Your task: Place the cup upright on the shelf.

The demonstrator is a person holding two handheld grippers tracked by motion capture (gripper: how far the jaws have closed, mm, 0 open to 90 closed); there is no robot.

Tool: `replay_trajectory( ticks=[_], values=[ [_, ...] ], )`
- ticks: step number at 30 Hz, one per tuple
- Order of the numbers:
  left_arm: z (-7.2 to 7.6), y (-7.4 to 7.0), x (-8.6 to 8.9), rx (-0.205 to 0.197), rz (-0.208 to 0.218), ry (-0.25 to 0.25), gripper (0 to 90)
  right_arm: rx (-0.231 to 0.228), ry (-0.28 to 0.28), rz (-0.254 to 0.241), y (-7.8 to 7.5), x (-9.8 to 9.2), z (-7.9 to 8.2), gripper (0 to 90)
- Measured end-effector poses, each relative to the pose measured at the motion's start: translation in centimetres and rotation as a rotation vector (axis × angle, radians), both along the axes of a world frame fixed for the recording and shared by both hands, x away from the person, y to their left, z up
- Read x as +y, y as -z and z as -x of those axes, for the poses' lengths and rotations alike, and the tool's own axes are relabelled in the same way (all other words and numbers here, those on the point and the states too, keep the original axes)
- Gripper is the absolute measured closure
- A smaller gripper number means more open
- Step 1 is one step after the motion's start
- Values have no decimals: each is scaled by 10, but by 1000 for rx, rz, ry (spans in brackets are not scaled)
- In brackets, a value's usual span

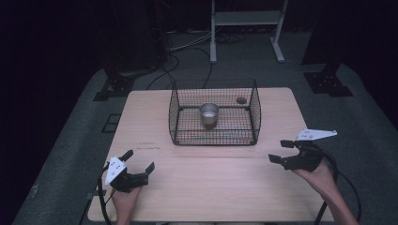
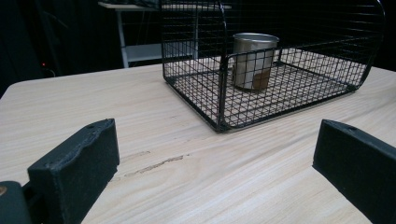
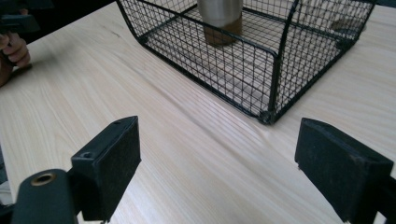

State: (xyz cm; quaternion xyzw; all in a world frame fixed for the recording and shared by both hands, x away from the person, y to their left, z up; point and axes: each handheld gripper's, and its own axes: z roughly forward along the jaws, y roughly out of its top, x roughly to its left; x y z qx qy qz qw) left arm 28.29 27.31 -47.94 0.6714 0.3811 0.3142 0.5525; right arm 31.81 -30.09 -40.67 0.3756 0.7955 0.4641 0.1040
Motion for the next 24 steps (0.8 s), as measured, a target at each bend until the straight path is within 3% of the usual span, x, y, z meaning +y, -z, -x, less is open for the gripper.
replay_trajectory(
  ticks=[24],
  values=[
    [1,0,-1,-4,-8,2,0,28,82,-34,32,-33,24,137]
  ],
)
